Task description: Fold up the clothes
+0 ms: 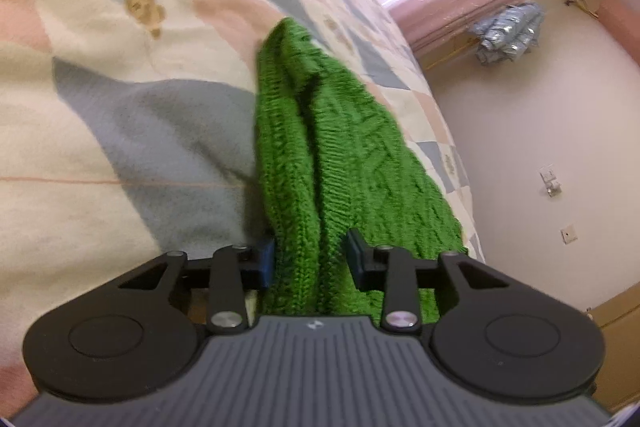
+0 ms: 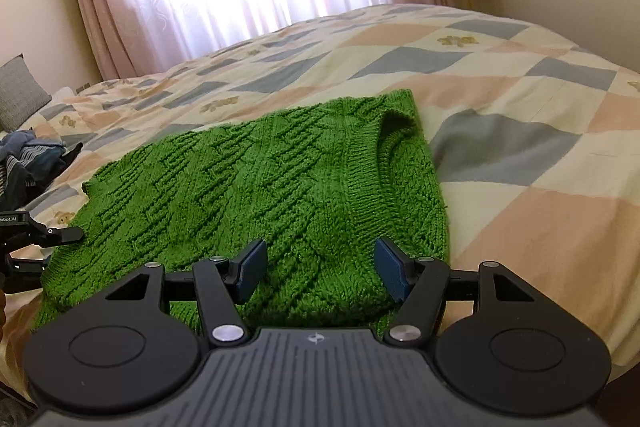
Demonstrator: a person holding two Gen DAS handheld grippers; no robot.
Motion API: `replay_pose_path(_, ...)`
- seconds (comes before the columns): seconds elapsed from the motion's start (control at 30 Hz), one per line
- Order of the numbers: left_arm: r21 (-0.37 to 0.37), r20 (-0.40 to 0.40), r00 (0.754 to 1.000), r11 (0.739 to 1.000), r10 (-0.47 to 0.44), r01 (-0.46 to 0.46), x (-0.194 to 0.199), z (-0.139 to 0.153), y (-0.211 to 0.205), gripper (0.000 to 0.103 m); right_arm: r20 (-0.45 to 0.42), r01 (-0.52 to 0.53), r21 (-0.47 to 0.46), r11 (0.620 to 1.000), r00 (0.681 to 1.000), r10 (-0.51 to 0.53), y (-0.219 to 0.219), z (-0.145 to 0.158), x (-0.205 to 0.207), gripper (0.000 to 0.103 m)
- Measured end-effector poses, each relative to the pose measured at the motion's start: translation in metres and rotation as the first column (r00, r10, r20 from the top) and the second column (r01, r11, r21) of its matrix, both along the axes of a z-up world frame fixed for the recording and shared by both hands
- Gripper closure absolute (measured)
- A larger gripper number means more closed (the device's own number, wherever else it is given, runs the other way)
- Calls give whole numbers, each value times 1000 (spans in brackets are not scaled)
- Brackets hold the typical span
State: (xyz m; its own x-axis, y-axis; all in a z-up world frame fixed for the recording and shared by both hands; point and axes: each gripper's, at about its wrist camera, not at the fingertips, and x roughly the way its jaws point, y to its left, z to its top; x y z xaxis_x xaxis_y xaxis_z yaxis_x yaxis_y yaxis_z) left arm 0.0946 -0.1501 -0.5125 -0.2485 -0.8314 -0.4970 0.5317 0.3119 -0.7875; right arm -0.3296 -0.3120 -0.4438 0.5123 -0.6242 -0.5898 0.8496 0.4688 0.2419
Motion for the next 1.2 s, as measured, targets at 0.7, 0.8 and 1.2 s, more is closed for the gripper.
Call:
replay_pose_path(0.7,42,463,870,985,-168,168,-76,111,-62,89,21,-8,27,1000,1000,8,-5,-6,-2,37)
replay_pose_path(0.8,19,556,796,961,-238,274,-122,130,-84,89,74,-6,48,999,997,2,-6,-6,-10,38)
replay_pose_path(1.2,211,575,634,842,-518,497,-248,72,-154,84,452,81,244,966,872,-187,-41,4,-88,36)
